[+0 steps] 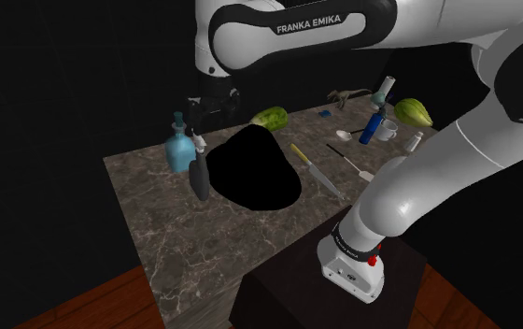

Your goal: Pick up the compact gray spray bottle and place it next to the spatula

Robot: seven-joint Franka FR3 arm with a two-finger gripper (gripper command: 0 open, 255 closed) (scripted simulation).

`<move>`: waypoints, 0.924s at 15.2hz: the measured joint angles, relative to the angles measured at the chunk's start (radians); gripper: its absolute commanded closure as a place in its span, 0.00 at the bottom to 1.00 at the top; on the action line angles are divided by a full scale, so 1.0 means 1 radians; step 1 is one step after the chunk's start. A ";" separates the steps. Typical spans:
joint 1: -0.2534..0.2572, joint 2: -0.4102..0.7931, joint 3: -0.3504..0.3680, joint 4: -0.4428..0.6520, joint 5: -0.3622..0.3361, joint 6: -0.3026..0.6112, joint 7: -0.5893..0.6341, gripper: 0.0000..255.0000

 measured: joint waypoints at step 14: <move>0.004 0.127 0.037 -0.019 -0.031 0.136 0.064 0.00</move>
